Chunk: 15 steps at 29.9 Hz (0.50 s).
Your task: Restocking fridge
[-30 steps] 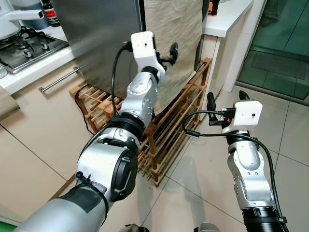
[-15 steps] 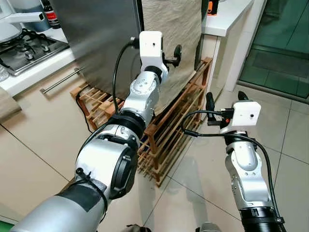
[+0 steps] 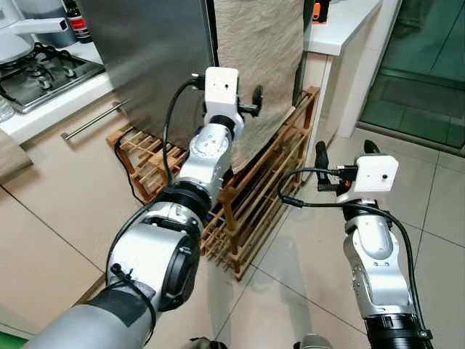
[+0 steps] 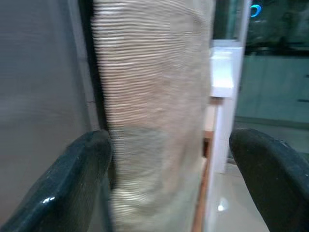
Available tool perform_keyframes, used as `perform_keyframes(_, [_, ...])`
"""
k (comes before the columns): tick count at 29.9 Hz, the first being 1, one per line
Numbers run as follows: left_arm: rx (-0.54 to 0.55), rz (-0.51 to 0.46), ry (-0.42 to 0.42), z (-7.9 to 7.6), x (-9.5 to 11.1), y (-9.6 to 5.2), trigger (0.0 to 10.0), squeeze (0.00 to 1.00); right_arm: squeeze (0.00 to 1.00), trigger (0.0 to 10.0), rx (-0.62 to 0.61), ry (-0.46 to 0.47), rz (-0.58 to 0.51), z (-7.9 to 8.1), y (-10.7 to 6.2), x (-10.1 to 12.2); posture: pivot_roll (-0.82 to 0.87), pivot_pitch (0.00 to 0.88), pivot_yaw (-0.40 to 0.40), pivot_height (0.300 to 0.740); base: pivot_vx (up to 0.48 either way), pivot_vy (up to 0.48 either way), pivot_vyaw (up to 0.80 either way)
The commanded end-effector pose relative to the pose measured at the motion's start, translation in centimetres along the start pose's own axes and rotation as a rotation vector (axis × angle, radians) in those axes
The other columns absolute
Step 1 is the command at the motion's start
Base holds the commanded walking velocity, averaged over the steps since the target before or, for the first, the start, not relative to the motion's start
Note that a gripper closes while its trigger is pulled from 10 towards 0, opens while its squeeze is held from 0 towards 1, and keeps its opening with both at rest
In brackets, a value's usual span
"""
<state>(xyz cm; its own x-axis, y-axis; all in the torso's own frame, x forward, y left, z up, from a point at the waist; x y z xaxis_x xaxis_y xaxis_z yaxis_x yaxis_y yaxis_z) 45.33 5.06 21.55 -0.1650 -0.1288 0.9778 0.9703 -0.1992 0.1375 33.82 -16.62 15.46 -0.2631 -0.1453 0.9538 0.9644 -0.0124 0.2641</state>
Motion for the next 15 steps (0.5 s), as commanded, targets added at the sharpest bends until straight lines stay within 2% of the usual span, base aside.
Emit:
perform_keyframes(1, [0.018, -0.004, -0.01, 0.6, 0.6, 0.3, 10.0, 0.0, 0.0, 10.0, 0.018, 0.012, 0.01, 0.6, 0.0, -0.3, -0.21, 0.0, 0.133, 0.727, 0.0, 0.0, 0.0])
perform_keyframes(4, [0.007, -0.005, -0.029, 0.4, 0.9, 0.5, 10.0, 0.0, 0.0, 10.0, 0.021, 0.012, 0.011, 0.7, 0.0, -0.3, -0.21, 0.0, 0.132, 0.727, 0.0, 0.0, 0.0])
perform_keyframes(6, [-0.002, 0.032, 0.014, 0.1, 1.0, 0.8, 10.0, 0.0, 0.0, 10.0, 0.012, 0.012, 0.018, 0.6, -0.4, -0.5, -0.22, 0.0, 0.163, 0.727, 0.0, 0.0, 0.0])
perform_keyframes(8, [0.005, 0.031, 0.02, 0.1, 1.4, 1.0, 10.0, 0.0, 0.0, 10.0, 0.004, 0.013, 0.017, 0.5, -0.6, -0.6, -0.22, 0.0, 0.163, 0.727, 0.0, 0.0, 0.0])
perform_keyframes(15, [0.027, 0.058, -0.022, -0.3, 2.3, 1.4, 10.0, 0.0, 0.0, 10.0, -0.032, 0.012, 0.006, 0.2, -1.2, -0.5, -0.26, 0.008, 0.209, 0.727, 0.0, 0.0, 0.0])
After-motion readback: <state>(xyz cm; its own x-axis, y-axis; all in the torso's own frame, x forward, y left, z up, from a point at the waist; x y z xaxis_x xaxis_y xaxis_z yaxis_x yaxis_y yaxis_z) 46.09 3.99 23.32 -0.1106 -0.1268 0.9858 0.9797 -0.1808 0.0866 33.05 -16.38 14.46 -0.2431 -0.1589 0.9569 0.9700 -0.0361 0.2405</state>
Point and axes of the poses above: a point about 5 cm out from each wrist's last joint towards the gripper, its own y axis pointing out of the wrist towards the gripper, its own x axis along the axis of the wrist's last joint, z = x × y, the point moved 5 cm from there along y, pointing out of the wrist towards the gripper, and after that the axes turned 13 degrees about y, right-handed, at the moved point
